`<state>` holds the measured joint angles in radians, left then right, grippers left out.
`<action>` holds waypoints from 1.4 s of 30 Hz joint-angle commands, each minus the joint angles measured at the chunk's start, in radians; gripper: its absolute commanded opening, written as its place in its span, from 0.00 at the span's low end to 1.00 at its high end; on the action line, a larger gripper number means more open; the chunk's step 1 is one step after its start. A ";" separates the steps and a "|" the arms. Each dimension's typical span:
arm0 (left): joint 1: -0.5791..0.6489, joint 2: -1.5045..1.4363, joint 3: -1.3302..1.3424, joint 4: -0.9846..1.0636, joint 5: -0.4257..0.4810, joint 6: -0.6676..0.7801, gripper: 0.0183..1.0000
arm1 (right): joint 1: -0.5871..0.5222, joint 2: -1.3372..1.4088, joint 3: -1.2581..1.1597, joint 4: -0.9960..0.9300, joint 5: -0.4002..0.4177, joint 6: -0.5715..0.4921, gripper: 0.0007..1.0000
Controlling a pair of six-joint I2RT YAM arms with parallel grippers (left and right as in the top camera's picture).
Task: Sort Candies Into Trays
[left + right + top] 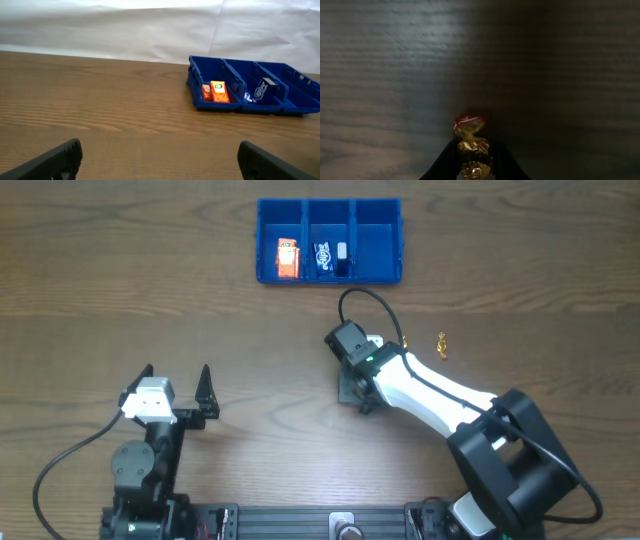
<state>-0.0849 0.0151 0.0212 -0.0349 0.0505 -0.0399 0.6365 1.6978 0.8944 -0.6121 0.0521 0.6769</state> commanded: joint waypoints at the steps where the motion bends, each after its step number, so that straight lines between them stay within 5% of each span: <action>1: 0.006 -0.004 -0.016 -0.042 -0.006 0.007 1.00 | -0.004 -0.072 0.056 -0.022 0.028 0.003 0.11; 7: 0.006 -0.004 -0.016 -0.042 -0.006 0.007 1.00 | -0.066 -0.115 0.424 -0.243 0.196 -0.100 0.09; 16: 0.006 -0.004 -0.016 -0.042 -0.006 0.007 1.00 | -0.260 0.216 1.101 -0.308 0.186 -0.329 0.09; 28: 0.006 -0.004 -0.016 -0.042 -0.006 0.007 1.00 | -0.325 0.495 1.170 -0.290 0.159 -0.335 0.12; 32: 0.006 -0.004 -0.016 -0.042 -0.006 0.007 1.00 | -0.325 0.510 1.169 -0.284 0.155 -0.335 0.22; 34: 0.006 -0.004 -0.016 -0.042 -0.006 0.007 1.00 | -0.325 0.512 1.169 -0.286 0.155 -0.335 0.45; 36: 0.006 -0.004 -0.016 -0.042 -0.006 0.007 1.00 | -0.324 0.509 1.169 -0.288 0.155 -0.362 0.56; 42: 0.006 -0.004 -0.016 -0.042 -0.006 0.007 1.00 | -0.323 0.431 1.127 -0.345 0.149 -0.372 0.69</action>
<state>-0.0849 0.0151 0.0212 -0.0349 0.0505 -0.0399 0.3145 2.1963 2.0472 -0.9337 0.2005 0.3199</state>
